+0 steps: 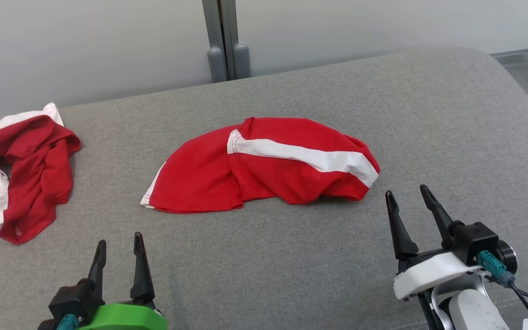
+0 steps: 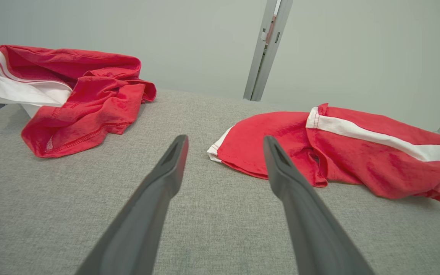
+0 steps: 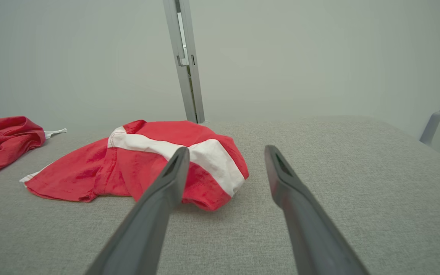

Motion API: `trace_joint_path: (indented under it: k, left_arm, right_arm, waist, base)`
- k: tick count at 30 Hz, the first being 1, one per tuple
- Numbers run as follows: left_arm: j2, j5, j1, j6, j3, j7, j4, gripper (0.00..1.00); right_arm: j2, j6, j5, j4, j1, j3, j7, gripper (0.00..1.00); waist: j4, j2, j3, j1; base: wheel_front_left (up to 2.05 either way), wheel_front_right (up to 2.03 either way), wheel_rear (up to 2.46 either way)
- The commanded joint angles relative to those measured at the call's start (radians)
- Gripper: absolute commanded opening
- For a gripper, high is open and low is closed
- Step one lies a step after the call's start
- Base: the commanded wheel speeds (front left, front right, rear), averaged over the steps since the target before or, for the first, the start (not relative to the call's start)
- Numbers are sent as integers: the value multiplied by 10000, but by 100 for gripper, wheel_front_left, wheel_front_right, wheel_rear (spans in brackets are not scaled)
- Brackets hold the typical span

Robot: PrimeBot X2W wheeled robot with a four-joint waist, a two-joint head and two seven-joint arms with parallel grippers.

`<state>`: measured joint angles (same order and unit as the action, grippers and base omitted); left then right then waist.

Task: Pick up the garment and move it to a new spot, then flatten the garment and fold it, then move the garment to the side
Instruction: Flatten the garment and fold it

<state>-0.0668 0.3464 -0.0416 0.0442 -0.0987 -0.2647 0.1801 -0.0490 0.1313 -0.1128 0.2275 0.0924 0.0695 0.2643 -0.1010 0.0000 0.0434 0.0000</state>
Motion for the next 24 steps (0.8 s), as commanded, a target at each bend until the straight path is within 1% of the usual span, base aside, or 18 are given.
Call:
trace_joint_path:
  k: [1,12,17,21,24]
  left_arm:
    - [48,-142,-166,-72,67,5,28,100]
    - [137,-276,89,-350,242,5,222,100]
    - [154,-386,471,-464,94,5,324,100]
    - [146,-602,1194,-609,-216,14,602,100]
    - [5,-773,2199,-778,-459,368,957,100]
  right_arm:
    - [-25,-10,-10,34,23,16,3,100]
    - [-25,-10,-6,87,174,87,3,100]
    - [-25,-10,16,30,221,35,3,100]
    - [-25,-10,-10,-56,383,1,3,100]
    - [-25,-10,-54,-111,494,-32,3,100]
  waist:
    - [4,0,6,0]
    - [-12,0,149,0]
    - [-21,0,322,0]
    - [-103,0,629,0]
    - [-251,0,984,0]
  base:
    - [0,0,0]
    - [0,0,0]
    - [0,0,0]
    - [0,0,0]
    - [0,0,0]
